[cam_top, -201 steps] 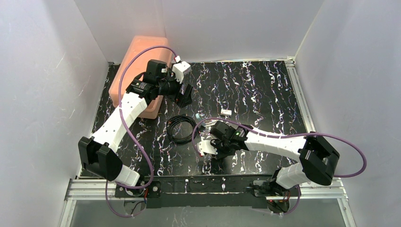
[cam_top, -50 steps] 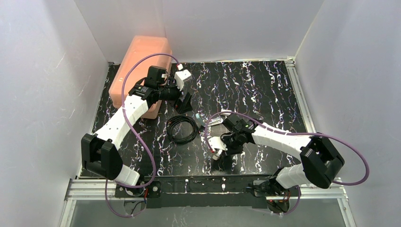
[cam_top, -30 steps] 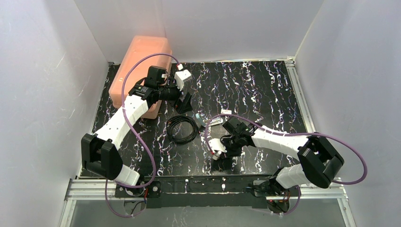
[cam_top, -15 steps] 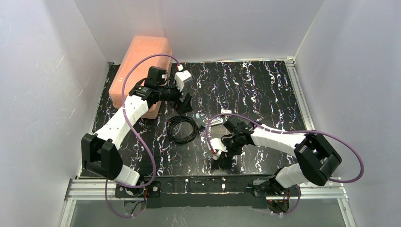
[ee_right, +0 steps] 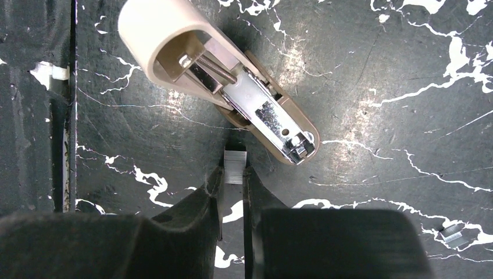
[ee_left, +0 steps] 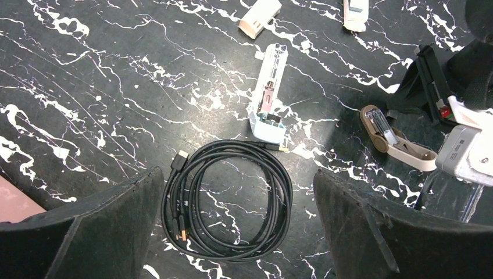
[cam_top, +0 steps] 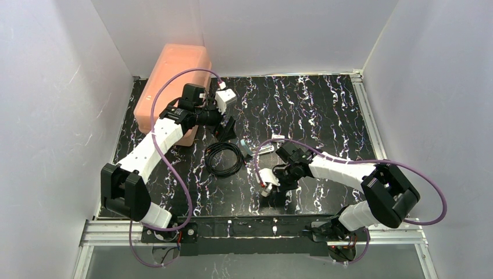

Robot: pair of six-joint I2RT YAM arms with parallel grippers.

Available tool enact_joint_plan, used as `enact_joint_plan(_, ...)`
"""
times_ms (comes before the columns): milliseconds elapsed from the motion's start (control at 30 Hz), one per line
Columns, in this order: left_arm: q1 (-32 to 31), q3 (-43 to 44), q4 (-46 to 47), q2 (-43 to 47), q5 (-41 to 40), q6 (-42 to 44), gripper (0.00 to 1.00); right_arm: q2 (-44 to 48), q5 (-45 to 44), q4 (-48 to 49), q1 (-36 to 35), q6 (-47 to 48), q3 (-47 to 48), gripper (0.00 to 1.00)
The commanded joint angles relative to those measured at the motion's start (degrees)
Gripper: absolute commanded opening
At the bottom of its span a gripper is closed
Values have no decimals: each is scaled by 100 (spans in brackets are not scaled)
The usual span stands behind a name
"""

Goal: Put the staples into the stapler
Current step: Pick up the staple from the center of the board, then install the staple into the stapler.

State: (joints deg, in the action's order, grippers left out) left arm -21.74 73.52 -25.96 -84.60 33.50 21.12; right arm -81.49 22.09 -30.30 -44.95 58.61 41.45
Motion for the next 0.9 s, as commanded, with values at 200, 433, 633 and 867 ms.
enact_joint_plan(200, 25, -171, 34, 249, 243, 212, 99, 292, -356, -613, 109, 277, 590, 8)
enact_joint_plan(433, 37, -139, 85, 217, 267, 188, 98, 26, -510, -1122, 101, 885, 1184, 9)
enact_joint_plan(633, 110, -83, 184, 158, 368, 66, 99, -325, -590, -1499, 59, 1554, 1644, 10)
enact_joint_plan(867, 153, -101, 236, 102, 380, 62, 99, -644, -547, -2010, -103, 2277, 2081, 11)
